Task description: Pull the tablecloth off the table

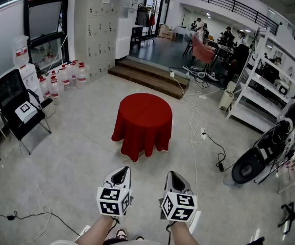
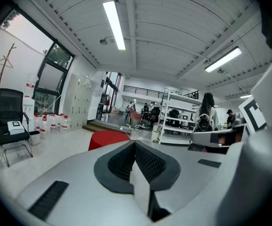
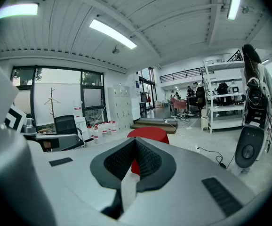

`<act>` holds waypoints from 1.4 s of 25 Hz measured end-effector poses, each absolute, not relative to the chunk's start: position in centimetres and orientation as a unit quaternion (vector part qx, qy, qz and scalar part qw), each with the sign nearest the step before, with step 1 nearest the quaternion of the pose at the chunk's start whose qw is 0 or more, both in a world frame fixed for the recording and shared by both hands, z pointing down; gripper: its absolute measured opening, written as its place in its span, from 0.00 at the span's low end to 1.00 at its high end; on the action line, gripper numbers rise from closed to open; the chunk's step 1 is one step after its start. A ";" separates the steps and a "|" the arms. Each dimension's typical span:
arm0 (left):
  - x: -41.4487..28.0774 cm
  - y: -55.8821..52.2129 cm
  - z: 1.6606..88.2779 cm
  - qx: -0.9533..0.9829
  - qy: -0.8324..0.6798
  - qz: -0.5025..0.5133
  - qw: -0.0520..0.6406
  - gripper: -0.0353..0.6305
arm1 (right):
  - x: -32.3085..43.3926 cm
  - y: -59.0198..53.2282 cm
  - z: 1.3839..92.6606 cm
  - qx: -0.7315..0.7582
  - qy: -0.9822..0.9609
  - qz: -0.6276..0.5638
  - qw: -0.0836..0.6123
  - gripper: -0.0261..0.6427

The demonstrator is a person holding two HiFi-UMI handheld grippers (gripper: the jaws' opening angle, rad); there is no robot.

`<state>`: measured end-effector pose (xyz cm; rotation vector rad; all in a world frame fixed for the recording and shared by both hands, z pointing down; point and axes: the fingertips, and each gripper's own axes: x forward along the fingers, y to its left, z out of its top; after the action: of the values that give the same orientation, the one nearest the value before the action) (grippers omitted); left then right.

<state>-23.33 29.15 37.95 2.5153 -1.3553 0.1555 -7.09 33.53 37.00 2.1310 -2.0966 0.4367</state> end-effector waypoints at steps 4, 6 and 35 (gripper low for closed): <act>-23.5 29.2 38.1 0.869 -0.470 0.055 0.145 0.08 | -7.2 33.4 36.9 0.704 -0.692 0.145 0.062 0.08; -23.8 29.3 38.4 0.868 -0.471 0.055 0.147 0.08 | -7.4 33.4 37.0 0.705 -0.692 0.144 0.064 0.08; -26.2 25.1 41.6 0.883 -0.432 0.065 0.173 0.08 | -8.9 30.3 39.5 0.740 -0.647 0.174 0.056 0.08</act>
<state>-26.24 25.08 41.55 2.5045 -1.2243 0.1830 -8.88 30.26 39.50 2.2459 -1.9628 0.5288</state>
